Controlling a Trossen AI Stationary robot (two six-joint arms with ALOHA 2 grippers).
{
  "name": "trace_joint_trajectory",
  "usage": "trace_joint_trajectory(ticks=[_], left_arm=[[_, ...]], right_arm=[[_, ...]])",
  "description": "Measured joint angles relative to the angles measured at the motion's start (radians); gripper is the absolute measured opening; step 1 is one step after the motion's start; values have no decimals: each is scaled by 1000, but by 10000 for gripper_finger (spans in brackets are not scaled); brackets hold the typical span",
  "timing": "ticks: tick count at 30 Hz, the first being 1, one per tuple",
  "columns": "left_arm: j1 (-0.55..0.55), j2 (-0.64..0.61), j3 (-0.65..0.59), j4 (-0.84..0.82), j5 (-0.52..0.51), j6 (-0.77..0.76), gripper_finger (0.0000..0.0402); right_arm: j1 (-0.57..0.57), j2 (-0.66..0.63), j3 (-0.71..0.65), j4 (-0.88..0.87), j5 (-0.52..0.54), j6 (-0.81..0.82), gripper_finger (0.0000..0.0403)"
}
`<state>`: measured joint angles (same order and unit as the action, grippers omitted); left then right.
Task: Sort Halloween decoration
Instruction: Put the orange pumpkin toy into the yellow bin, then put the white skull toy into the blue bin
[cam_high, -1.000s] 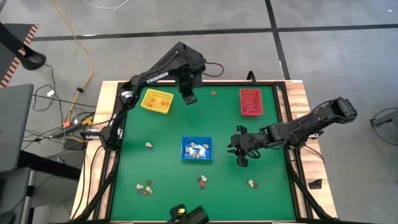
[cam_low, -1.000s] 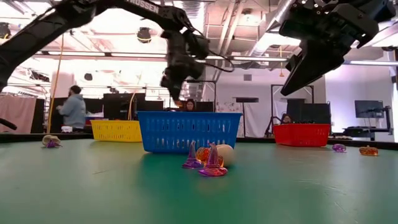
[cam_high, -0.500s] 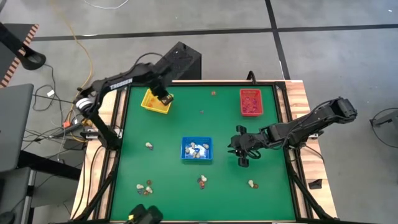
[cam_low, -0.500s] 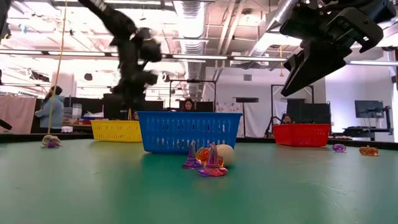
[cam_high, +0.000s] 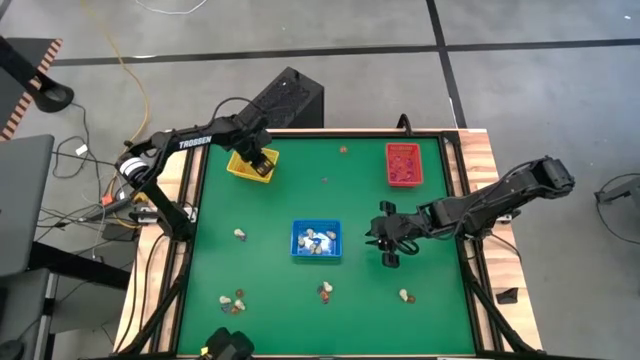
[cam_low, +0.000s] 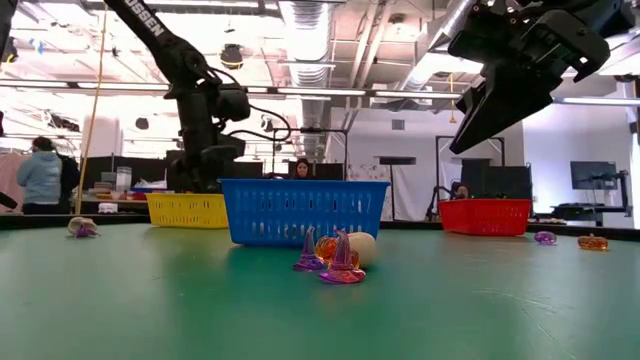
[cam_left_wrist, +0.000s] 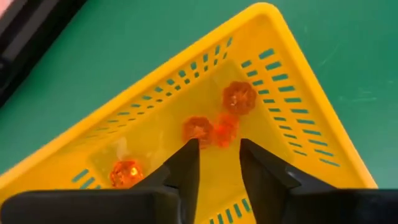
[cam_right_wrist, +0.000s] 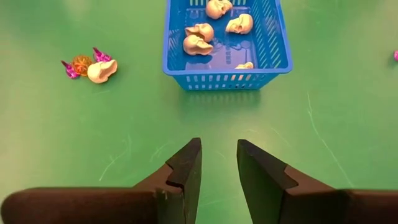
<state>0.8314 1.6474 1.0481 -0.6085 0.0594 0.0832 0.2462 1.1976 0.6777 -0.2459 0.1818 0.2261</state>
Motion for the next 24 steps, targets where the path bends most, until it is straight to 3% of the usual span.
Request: trace_joint_trajectory(ticks=[7,13,17,22,24], left_arm=[[1,-65,0,-35,-32,10,150],[-68,-290,-28,-185,181,-72,146],[-256,-472,-147,-171,267,-146,132],[-567,-641,-347,-88,263,-334,120],[-681,-680,-418,-49,214,-397,119]], right_arm=[[0,0,0,0,0,10,133],[0,0,0,0,0,10,133],[0,0,0,6,1,-12,133],[0,0,0,50,3,-38,133],[0,0,0,73,3,-71,133]])
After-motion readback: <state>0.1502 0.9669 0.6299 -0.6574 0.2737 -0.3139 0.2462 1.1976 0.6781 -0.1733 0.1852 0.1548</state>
